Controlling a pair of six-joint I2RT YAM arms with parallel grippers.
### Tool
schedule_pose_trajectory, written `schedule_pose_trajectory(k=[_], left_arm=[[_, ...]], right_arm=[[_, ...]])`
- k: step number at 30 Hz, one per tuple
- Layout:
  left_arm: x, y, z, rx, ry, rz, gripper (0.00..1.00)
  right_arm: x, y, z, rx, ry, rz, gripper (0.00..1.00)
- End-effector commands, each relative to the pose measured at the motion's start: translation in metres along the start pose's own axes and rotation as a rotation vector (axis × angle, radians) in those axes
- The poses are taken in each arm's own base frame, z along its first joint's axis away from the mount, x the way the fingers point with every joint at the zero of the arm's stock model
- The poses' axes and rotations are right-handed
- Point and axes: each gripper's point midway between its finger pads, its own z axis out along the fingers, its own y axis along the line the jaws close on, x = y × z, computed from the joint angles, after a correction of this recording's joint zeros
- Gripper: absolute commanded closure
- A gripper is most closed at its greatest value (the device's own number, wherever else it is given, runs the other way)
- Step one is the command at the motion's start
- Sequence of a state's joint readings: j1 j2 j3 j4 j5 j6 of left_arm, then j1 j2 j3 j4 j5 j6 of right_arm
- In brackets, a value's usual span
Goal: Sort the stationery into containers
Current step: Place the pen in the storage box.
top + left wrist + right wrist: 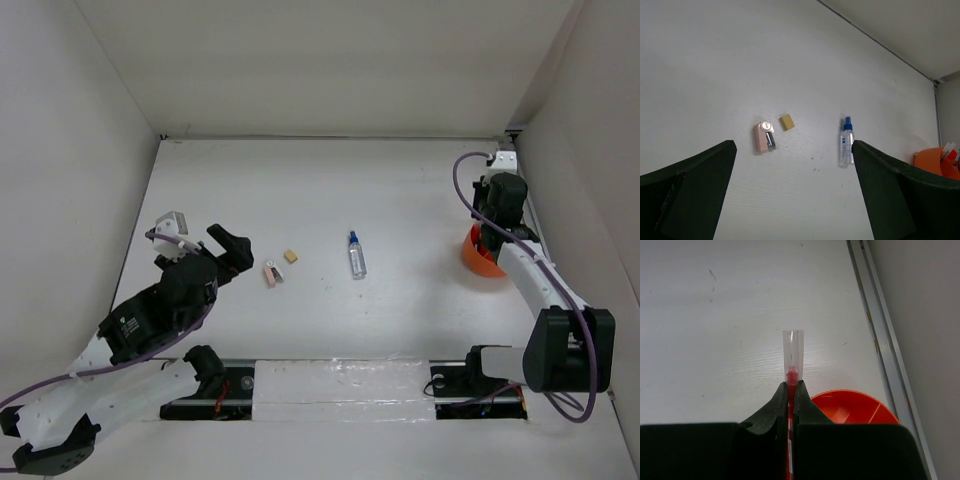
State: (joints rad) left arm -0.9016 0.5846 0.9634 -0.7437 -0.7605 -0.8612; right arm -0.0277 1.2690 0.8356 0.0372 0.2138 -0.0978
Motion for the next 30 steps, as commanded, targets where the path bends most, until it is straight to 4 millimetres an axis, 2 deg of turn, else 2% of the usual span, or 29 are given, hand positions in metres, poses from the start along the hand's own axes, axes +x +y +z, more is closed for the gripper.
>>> schedule_pose_trajectory(k=[1, 10, 19, 21, 30], left_arm=[[-0.001, -0.001, 0.0, 0.011, -0.013, -0.003, 0.0], [-0.001, -0.003, 0.002, 0.011, -0.013, 0.006, 0.0], [-0.002, -0.002, 0.001, 0.016, -0.017, 0.0, 0.0], [-0.004, -0.002, -0.001, 0.021, -0.02, -0.007, 0.0], [-0.004, -0.002, -0.001, 0.021, -0.02, 0.002, 0.0]], right_arm=[[-0.01, -0.005, 0.003, 0.017, -0.033, 0.006, 1.0], [0.0, 0.002, 0.01, -0.018, -0.005, -0.034, 1.0], [-0.001, 0.0, 0.012, -0.009, -0.004, -0.044, 1.0], [-0.001, 0.0, 0.012, -0.009, -0.004, -0.044, 0.96], [-0.006, -0.007, 0.006, 0.025, -0.021, -0.03, 0.92]])
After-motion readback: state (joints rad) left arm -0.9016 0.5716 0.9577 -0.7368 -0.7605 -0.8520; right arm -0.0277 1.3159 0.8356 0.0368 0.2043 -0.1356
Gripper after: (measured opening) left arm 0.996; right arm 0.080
